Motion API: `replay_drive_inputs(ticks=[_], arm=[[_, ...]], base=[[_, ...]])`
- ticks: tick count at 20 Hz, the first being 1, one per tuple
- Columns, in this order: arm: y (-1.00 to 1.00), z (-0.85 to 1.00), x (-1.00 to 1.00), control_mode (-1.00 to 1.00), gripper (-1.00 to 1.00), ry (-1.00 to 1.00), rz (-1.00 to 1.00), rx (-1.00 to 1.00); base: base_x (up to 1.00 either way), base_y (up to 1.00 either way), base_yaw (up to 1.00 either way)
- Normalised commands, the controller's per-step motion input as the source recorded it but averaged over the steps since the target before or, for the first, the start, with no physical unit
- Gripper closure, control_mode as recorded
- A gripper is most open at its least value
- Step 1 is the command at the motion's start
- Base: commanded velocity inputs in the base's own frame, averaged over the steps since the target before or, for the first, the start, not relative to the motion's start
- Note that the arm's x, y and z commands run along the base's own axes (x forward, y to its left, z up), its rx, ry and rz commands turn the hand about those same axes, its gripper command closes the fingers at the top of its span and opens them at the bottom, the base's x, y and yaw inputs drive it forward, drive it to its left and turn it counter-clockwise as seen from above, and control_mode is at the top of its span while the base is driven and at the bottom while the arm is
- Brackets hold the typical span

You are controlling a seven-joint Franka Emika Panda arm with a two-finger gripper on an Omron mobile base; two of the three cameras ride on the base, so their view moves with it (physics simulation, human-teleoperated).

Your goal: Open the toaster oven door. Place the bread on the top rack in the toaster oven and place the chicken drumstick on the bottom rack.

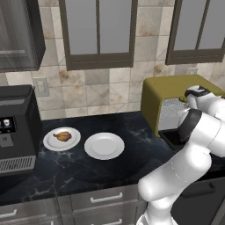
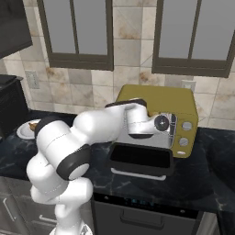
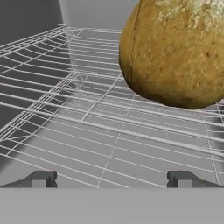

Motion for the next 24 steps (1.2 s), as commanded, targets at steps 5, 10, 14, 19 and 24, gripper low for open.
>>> replay_drive_inputs(ticks=[5, 10, 14, 19, 24], arm=[[0.00, -0.05, 0.06, -1.00, -1.00, -0.09, 0.00, 0.00], [0.00, 0.00, 0.30, -1.00, -1.00, -0.05, 0.00, 0.00], [0.00, 0.00, 0.39, -1.00, -1.00, -0.04, 0.00, 0.00], [0.00, -0.17, 0.32, -1.00, -1.00, -0.02, 0.00, 0.00], [0.00, -0.11, 0.25, -1.00, -1.00, 0.00, 0.00, 0.00]], base=[[0.00, 0.00, 0.00], [0.00, 0.00, 0.00], [0.00, 0.00, 0.00], [0.00, 0.00, 0.00], [0.00, 0.00, 0.00]])
